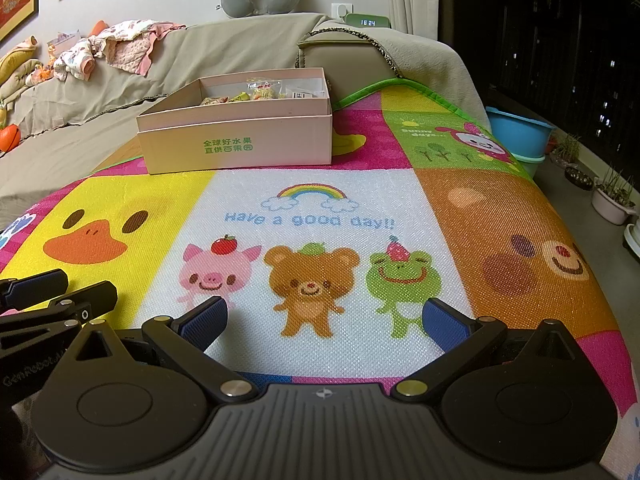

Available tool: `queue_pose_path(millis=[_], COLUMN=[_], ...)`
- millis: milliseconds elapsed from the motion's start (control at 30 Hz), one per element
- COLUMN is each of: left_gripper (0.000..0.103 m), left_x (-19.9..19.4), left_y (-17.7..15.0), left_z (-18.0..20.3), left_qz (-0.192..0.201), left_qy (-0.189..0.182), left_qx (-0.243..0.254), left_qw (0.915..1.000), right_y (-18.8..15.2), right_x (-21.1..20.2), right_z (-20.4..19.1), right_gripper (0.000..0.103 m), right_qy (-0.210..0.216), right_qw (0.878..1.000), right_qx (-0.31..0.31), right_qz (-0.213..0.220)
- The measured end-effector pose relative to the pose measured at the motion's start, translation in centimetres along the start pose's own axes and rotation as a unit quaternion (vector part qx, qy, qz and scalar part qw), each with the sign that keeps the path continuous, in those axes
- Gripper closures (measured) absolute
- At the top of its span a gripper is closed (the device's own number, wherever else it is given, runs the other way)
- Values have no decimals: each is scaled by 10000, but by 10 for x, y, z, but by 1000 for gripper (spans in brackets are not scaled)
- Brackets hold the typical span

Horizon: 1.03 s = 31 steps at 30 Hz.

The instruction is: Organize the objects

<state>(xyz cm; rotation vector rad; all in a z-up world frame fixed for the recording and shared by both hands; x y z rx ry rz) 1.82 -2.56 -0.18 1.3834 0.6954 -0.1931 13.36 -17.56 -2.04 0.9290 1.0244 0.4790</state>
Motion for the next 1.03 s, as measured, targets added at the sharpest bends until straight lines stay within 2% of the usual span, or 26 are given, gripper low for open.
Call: queue_pose_path(millis=[1033], left_gripper=[48], left_x=[0], left_y=[2], left_z=[-3], left_qz=[-19], left_qy=[-72], left_qx=[-69], left_qw=[9999], right_y=[0], right_x=[0], right_z=[-1], right_gripper=[0], right_qy=[-3], right_qw=[10000], right_qx=[1], right_qz=[-1])
Point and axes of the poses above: each gripper's, at about its wrist camera, not at the fingertips, and x roughly the way its jaws point, z to its right, y to its top, the point moved 1 cm from there along x, roughly the way its jaws point, and after that the axes turned 3 degrees about x, right-handed, at the moved point
